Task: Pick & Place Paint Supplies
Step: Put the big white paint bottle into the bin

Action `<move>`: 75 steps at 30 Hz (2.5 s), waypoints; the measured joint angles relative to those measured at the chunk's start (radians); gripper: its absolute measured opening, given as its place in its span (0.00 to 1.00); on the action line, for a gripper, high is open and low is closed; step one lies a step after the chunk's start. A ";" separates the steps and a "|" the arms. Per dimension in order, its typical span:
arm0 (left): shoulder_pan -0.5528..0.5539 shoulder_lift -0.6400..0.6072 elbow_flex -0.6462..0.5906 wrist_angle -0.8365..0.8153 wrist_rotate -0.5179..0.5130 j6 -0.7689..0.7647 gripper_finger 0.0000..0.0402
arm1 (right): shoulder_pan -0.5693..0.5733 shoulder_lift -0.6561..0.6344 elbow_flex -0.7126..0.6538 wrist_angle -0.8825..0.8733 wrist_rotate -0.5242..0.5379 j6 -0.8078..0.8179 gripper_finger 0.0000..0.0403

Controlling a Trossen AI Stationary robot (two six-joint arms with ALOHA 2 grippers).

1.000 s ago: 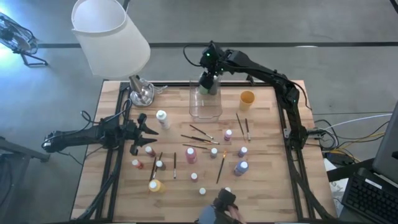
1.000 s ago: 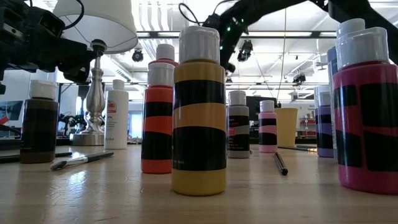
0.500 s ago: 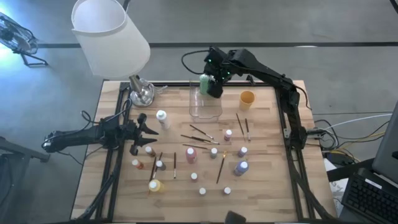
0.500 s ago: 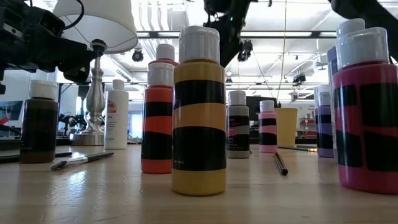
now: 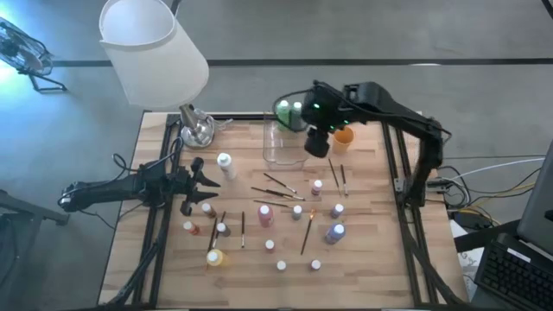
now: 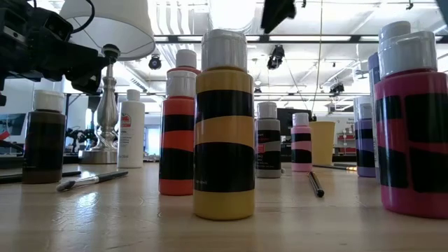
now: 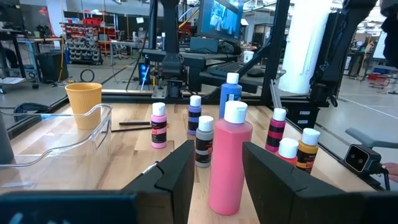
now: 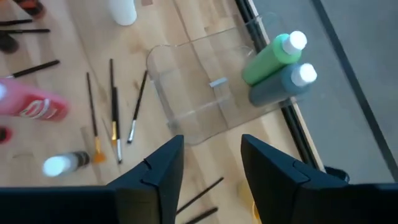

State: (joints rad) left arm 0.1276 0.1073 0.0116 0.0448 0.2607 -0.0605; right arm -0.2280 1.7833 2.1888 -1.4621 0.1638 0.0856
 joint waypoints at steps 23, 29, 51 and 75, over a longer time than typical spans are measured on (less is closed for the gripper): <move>0.000 0.000 0.000 0.000 0.000 0.000 0.35 | 0.372 -0.639 -0.735 0.195 0.090 0.378 0.18; 0.000 0.000 0.000 0.000 0.000 0.000 0.35 | 0.423 -0.794 -0.937 0.292 0.102 0.379 0.12; 0.000 0.000 0.000 0.000 0.000 0.000 0.35 | 0.424 -1.411 -1.317 0.408 0.305 0.140 0.08; 0.000 0.000 -0.001 0.013 0.001 -0.042 0.35 | 0.424 -1.781 -1.425 0.426 0.273 0.098 0.15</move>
State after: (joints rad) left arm 0.1276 0.1073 0.0105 0.0582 0.2615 -0.1020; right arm 0.1963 0.0022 0.7643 -1.0366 0.4366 0.1832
